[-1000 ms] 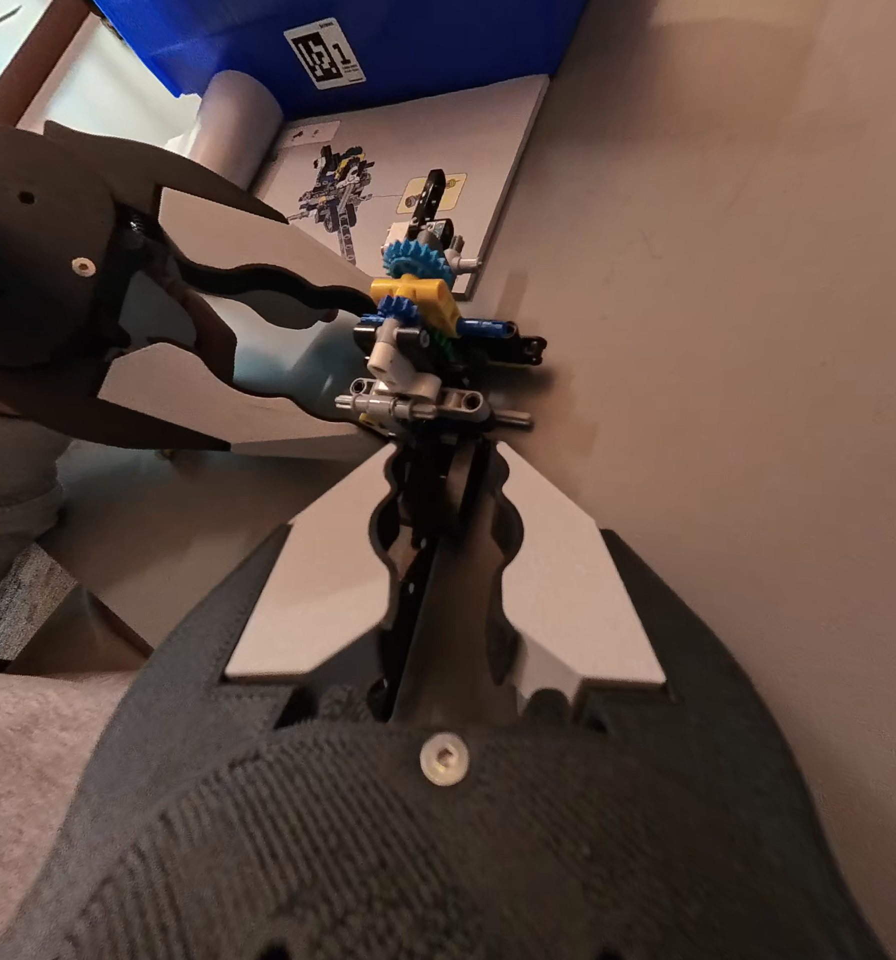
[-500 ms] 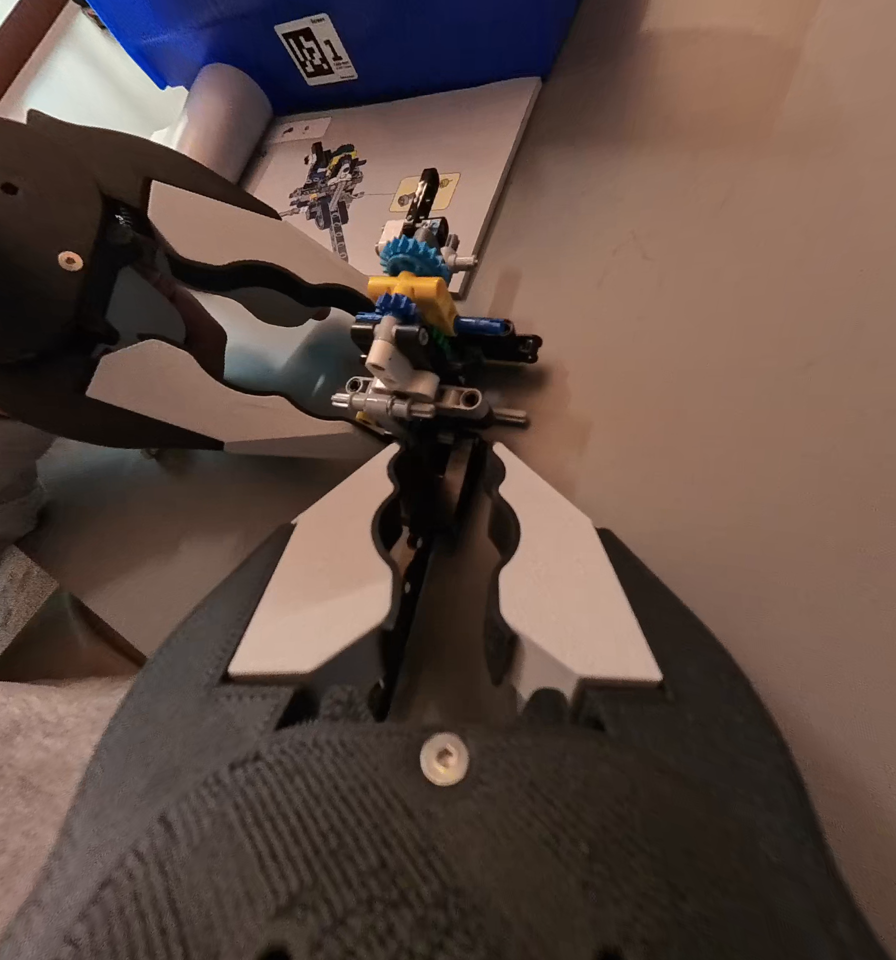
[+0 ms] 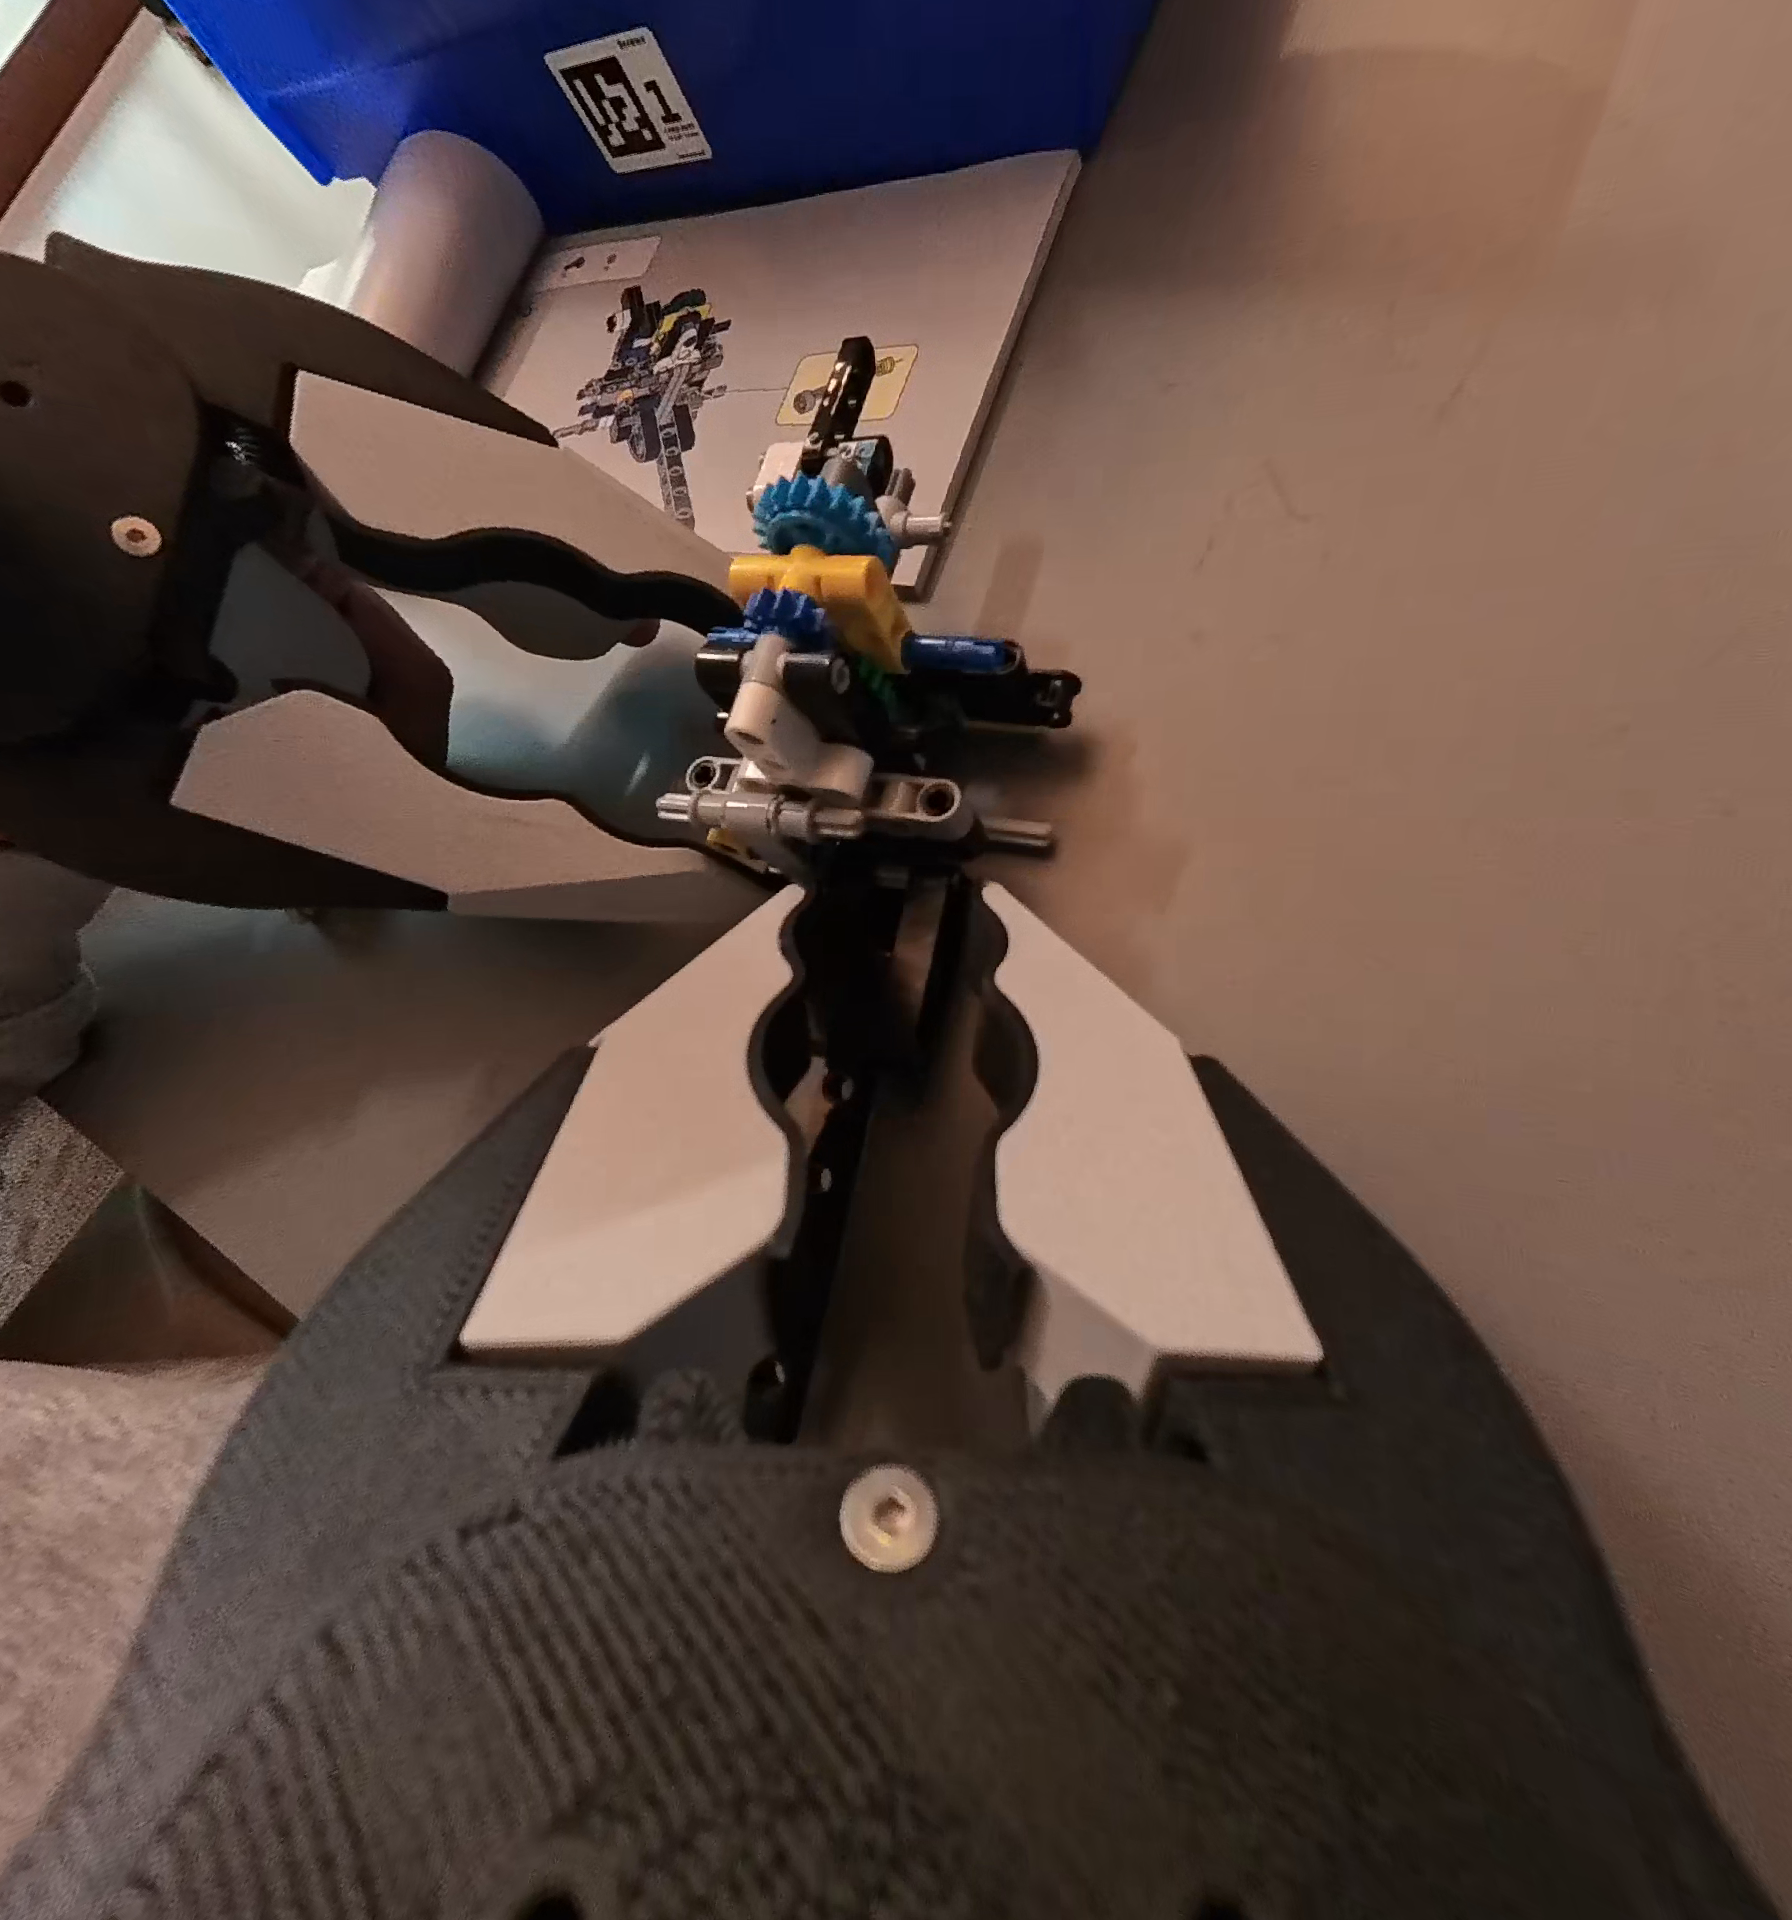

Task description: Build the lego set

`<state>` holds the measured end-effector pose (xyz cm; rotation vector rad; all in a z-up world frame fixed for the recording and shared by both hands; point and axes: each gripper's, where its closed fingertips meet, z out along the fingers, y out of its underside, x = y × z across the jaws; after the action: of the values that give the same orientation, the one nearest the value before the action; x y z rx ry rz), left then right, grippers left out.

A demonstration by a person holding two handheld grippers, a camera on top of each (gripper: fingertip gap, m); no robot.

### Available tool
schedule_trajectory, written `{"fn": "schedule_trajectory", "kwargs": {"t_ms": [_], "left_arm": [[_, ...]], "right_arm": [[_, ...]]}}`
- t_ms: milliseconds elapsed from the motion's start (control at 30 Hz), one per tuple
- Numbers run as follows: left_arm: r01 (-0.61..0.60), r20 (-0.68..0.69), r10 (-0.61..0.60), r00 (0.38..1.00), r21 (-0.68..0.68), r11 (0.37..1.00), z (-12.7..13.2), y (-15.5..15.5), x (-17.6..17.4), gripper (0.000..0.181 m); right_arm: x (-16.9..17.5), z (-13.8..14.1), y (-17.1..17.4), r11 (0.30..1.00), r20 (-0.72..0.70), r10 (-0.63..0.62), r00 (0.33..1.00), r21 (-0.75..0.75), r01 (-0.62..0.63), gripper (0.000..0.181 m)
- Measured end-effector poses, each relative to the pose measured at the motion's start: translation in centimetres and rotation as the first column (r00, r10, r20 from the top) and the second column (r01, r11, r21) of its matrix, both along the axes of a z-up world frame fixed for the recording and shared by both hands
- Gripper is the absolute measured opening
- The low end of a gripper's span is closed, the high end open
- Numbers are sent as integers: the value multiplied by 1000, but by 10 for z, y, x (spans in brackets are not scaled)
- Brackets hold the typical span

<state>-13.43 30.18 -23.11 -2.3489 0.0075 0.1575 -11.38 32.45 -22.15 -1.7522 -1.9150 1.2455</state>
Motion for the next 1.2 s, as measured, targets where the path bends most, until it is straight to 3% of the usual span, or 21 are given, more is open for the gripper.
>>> {"fn": "schedule_trajectory", "kwargs": {"t_ms": [200, 367, 1200], "left_arm": [[-1, 1, 1, 1000, 0, 1000, 0, 0, -1, 58], [-2, 1, 2, 1000, 0, 1000, 0, 0, -1, 58], [3, -5, -3, 1000, 5, 1000, 0, 0, -1, 58]], "right_arm": [[0, 0, 0, 1000, -1, 0, 1000, -1, 0, 27], [3, 4, -3, 999, -11, 33, 999, -27, -33, 41], [5, 0, -1, 997, -20, 37, 999, 64, -36, 28]]}}
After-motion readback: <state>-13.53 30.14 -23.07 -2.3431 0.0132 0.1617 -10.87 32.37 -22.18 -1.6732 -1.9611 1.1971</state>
